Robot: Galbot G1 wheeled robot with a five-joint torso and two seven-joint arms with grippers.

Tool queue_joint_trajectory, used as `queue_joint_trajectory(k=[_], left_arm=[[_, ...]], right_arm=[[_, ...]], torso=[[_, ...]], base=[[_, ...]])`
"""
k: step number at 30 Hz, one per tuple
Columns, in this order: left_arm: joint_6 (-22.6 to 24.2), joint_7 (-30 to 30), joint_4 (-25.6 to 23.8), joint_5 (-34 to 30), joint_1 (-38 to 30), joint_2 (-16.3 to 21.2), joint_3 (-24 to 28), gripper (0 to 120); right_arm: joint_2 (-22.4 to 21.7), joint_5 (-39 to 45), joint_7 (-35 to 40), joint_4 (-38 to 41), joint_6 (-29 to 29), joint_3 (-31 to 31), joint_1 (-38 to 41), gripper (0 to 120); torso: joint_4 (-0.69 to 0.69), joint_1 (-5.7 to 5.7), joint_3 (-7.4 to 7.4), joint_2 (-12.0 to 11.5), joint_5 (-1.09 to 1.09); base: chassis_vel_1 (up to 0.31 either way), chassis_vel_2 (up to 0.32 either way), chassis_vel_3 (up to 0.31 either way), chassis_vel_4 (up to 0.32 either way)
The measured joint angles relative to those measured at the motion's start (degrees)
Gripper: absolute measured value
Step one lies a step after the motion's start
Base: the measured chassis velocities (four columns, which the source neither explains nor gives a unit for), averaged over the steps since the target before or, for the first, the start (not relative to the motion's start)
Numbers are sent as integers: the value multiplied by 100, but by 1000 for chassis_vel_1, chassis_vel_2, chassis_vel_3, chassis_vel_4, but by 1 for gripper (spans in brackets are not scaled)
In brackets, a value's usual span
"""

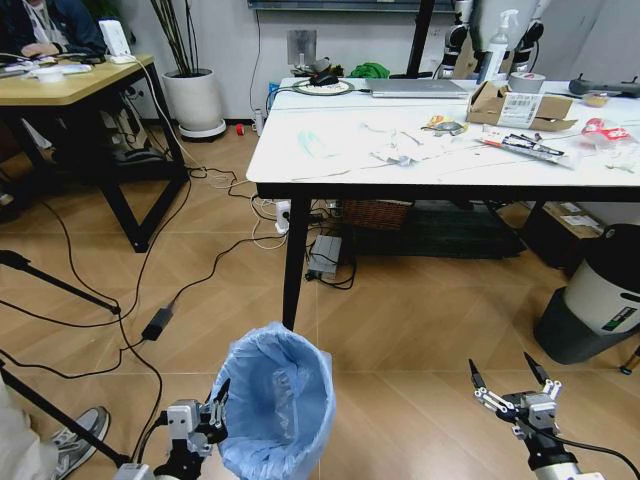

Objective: Pick up the trash bin and place the trash from the table into it.

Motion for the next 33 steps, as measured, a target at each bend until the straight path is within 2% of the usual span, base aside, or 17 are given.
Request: queue_joint_trajectory(k=[4,5,11,33], left_arm=[[-16,42,0,44,13,-8,-6,0],[-16,59,-25,57,34,-9,-16,0],[-18,67,-54,37,46,1,-71,0],[84,107,-120,-70,120,-79,-106,0]], right_arm=[[0,0,-1,0,2,0,1,100],[13,0,-2,4,2,-8,7,100],[28,-6,-3,5,1,-25,23,100],[-4,21,-3,35,-9,-28,23,100]], torso=[[0,17,42,59,0],[0,35,106,143,0],[0,81,226,306,0],[0,251,584,836,0]], base=[[0,0,0,0],[0,0,0,0],[0,0,0,0],[0,0,0,0]])
